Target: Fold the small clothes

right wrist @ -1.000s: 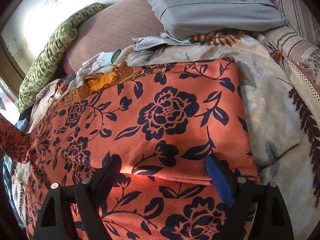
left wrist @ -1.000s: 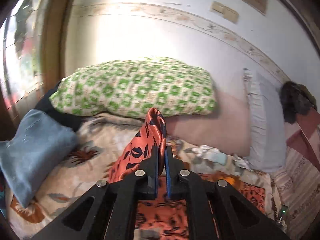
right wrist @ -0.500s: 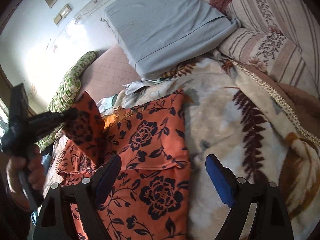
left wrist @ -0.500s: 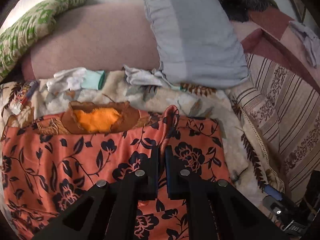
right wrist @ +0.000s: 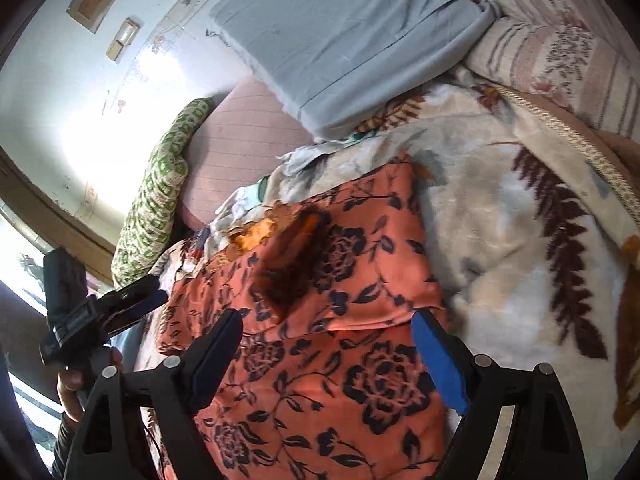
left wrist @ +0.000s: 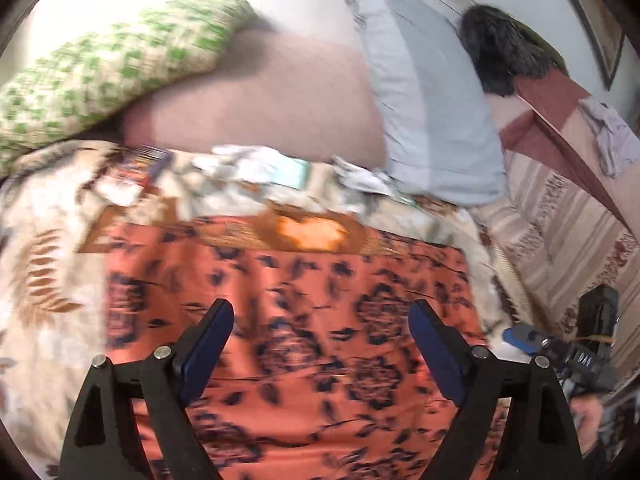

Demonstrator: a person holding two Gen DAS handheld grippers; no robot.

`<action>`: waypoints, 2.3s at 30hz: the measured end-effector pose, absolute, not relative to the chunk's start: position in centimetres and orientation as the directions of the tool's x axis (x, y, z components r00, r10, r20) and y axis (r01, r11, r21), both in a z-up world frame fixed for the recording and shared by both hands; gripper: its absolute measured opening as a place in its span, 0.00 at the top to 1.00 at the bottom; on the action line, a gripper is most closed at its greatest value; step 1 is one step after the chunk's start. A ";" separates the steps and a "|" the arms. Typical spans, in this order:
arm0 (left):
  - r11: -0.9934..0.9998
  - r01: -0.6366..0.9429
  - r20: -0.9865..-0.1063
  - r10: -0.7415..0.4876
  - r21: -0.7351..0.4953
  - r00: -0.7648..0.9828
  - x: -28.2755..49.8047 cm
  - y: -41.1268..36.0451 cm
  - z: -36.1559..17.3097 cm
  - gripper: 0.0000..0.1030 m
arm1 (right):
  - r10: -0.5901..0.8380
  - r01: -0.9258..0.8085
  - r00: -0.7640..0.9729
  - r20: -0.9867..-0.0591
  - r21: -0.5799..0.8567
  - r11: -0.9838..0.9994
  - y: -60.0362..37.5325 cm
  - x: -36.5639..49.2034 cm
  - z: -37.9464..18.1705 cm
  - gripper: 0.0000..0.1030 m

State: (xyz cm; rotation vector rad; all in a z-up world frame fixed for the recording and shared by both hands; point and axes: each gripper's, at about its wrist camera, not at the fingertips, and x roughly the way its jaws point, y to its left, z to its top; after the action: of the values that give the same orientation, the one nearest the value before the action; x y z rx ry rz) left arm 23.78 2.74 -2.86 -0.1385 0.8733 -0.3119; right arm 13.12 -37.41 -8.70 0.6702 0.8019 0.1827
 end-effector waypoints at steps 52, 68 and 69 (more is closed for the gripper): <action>0.994 -0.081 -0.792 0.108 0.074 0.600 20.7 16.1 -9.7 0.63 | 0.267 0.129 0.530 -0.805 0.387 0.913 -32.3 23.4 -12.8 0.37; 0.966 -0.144 -0.869 -0.123 -0.216 0.479 29.8 15.4 -14.1 0.61 | 0.544 0.111 0.518 -0.660 0.682 0.723 -30.9 28.8 -16.7 0.38; 0.958 -0.134 -0.848 -0.154 -0.254 0.507 29.3 15.7 -13.3 0.61 | 0.539 0.095 0.506 -0.673 0.665 0.741 -30.6 29.0 -16.5 0.38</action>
State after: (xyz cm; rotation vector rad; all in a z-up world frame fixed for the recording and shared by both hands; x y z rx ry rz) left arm 29.26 15.68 -13.28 -0.3049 1.0437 -0.0124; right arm 29.00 -30.64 -16.50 0.7117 1.0230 0.2970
